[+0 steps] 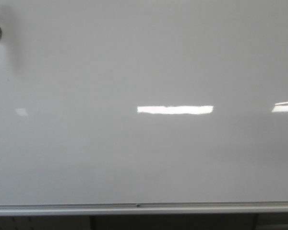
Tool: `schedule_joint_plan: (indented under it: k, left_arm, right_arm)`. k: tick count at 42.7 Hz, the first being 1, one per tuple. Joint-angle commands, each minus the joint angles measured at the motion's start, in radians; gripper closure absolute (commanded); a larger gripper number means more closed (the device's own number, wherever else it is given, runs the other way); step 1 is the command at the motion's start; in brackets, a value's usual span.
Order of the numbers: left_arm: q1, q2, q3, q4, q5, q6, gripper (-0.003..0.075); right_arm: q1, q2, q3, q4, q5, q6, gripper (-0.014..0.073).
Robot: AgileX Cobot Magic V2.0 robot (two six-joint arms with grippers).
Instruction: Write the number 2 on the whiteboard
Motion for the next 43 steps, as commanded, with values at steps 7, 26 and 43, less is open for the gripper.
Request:
schedule_joint_plan:
  k: [7,26,43]
  left_arm:
    - [-0.004,-0.026,0.037,-0.009,-0.077,-0.003,0.0741]
    - [-0.004,-0.026,0.037,-0.009,-0.079,-0.003,0.0741]
    - [-0.004,-0.026,-0.044,-0.009,-0.155,-0.003,0.0741]
  right_arm:
    - [0.001,-0.019,-0.002,-0.012,-0.077,0.000,0.0663]
    - [0.001,-0.019,-0.002,-0.012,-0.079,0.000,0.0663]
    - [0.002,-0.019,-0.066,-0.012,-0.077,-0.002,0.0663]
